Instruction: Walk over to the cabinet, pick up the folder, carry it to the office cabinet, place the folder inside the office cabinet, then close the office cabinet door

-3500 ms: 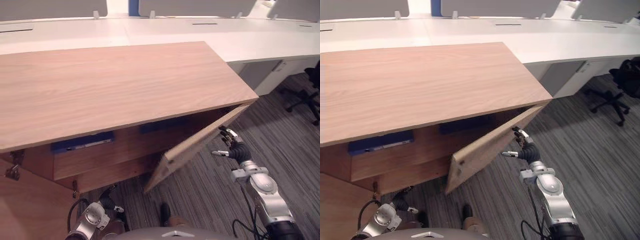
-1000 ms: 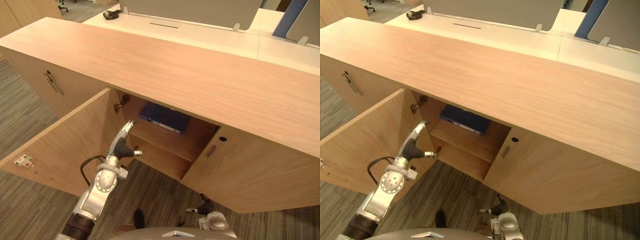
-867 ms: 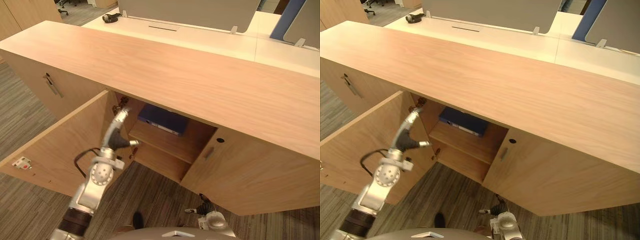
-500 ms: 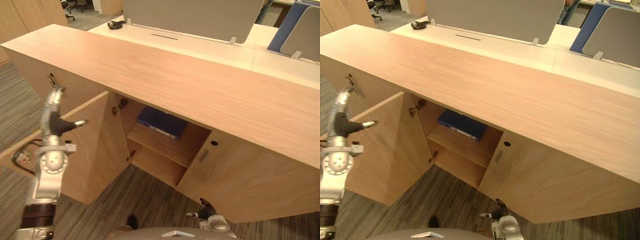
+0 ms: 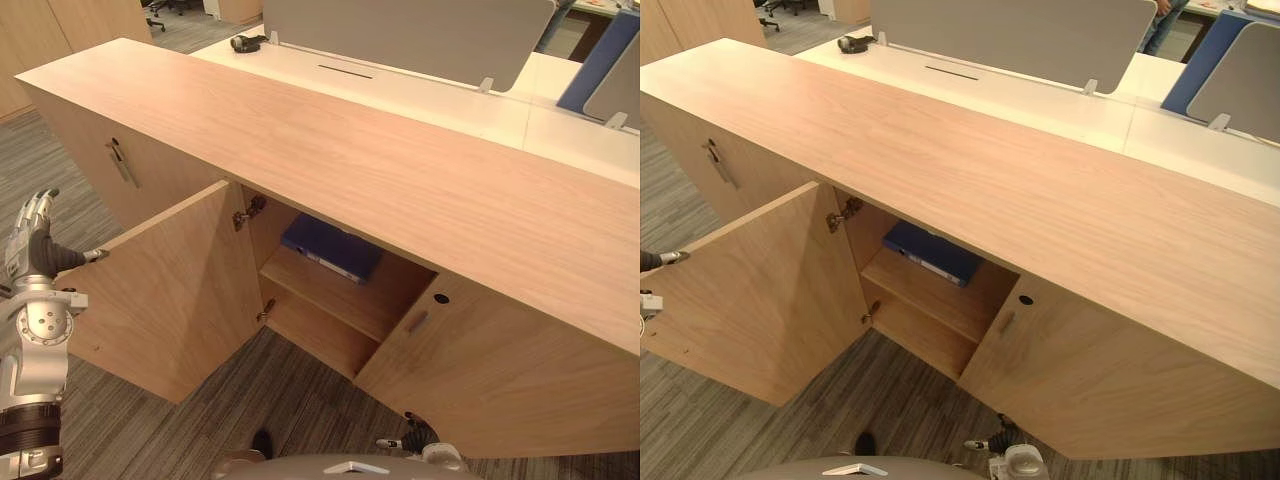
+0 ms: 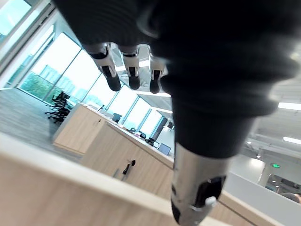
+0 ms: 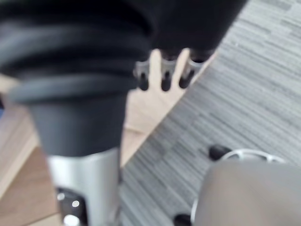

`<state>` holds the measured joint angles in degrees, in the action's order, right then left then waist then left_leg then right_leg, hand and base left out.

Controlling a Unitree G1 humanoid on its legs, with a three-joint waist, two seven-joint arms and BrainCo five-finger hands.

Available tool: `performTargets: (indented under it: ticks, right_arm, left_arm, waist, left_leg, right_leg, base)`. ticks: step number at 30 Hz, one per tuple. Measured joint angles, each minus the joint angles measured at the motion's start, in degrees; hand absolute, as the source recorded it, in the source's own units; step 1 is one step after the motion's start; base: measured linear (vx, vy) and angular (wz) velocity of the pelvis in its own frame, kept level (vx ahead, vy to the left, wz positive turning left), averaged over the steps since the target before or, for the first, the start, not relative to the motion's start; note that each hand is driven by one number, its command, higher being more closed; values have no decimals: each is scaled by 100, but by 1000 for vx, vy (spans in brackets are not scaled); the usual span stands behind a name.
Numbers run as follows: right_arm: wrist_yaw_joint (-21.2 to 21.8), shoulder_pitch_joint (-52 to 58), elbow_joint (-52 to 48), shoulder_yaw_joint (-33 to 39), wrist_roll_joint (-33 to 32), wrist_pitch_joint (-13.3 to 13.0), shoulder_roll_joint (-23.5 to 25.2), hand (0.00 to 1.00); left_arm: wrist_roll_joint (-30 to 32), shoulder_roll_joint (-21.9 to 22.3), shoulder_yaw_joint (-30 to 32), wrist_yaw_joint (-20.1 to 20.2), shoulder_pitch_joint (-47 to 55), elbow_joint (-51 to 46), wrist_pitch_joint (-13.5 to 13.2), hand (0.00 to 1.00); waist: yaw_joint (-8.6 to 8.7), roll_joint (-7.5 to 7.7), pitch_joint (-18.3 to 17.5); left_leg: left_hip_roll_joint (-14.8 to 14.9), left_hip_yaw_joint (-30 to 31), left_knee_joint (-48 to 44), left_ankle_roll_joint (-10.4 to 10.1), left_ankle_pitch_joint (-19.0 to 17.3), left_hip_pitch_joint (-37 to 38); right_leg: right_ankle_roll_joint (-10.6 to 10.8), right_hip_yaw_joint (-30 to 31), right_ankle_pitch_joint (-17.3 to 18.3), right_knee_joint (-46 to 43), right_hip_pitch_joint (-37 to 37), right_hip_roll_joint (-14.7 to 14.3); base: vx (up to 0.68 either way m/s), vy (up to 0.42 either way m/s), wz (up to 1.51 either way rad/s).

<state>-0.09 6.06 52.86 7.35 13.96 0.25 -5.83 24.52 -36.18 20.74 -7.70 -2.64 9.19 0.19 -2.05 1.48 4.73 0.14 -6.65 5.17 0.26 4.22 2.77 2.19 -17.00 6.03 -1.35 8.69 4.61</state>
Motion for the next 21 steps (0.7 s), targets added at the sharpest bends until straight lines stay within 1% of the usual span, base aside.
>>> performTargets:
  ticks: [2,4,6,7,10,12,15,17,18,19,20,21]
  right_arm:
    - [80,39,-14,-4,3,0,-18,0]
    - [94,56,-13,-23,13,5,-37,0]
    - [96,60,-13,-26,75,9,-45,0]
    - [108,75,-13,-28,191,13,-57,0]
    - [153,72,-13,-39,229,17,-68,0]
    - [257,30,-13,-48,229,19,-82,0]
    - [264,-34,-16,-73,231,18,-131,0]
    - [267,-46,-17,-187,239,18,-185,0]
    - [272,-44,-18,-252,251,21,-208,0]
    - [290,-40,-18,-278,302,23,-212,0]
    - [321,-41,-19,-281,343,23,-212,0]
    - [352,-40,-19,-300,414,23,-212,0]
  left_arm:
    - [-90,-3,3,158,11,122,19,0]
    - [-263,-1,0,377,110,130,25,0]
    - [-375,6,-20,489,237,129,24,0]
    - [-574,26,-46,586,342,34,-34,0]
    - [-1005,23,-37,768,361,8,-158,0]
    - [-1460,27,-49,950,527,-229,-254,0]
    - [-1829,164,-105,1178,728,-529,-364,0]
    - [-2092,197,-158,1260,840,-687,-392,0]
    - [-2268,197,-245,1328,923,-847,-397,0]
    - [-2606,196,-359,1435,1001,-1041,-405,0]
    - [-2746,193,-435,1498,1050,-1144,-414,0]
    - [-2987,188,-621,1568,1131,-1378,-422,0]
  waist:
    - [-10,4,3]
    - [-59,32,12]
    - [-65,38,12]
    - [-80,62,0]
    - [-82,46,8]
    - [-82,42,11]
    - [-90,39,10]
    - [-87,38,10]
    - [-85,38,10]
    - [-82,37,9]
    - [-77,37,9]
    - [-71,34,7]
  left_leg:
    - [-8,59,0,-13,-13,-43]
    - [-13,90,0,-12,-13,-100]
    - [-18,92,0,-10,-12,-123]
    - [-32,117,0,-9,-12,-149]
    - [-53,176,0,-6,-15,-164]
    - [-55,187,0,-6,-16,-169]
    - [-54,185,0,-9,-17,-164]
    - [-51,183,0,-9,-17,-155]
    - [-49,184,0,-9,-17,-144]
    - [-48,184,0,-10,-17,-136]
    - [-48,183,0,-10,-18,-133]
    - [-48,182,0,-16,-23,-134]
  right_leg:
    - [1,-68,26,-2,-12,5]
    - [14,-92,47,-6,-56,6]
    - [19,-92,46,-6,-76,5]
    - [36,-108,36,-5,-85,7]
    - [27,-103,41,-6,-73,11]
    - [22,-83,44,-7,-71,9]
    - [15,-71,48,-13,-63,7]
    - [15,-67,49,-22,-60,6]
    - [15,-64,49,-32,-55,7]
    - [15,-57,50,-48,-57,9]
    - [16,-51,50,-58,-61,11]
    - [30,-24,60,-95,-84,20]
  base:
    - [-1,-15,17]
    - [18,-12,9]
    - [42,-9,2]
    - [49,-7,8]
    - [42,-1,14]
    - [26,-4,6]
    - [-4,-5,4]
    - [-15,-2,0]
    - [-42,-3,-2]
    - [-40,-1,-2]
    - [-45,4,-4]
    - [-38,6,-4]
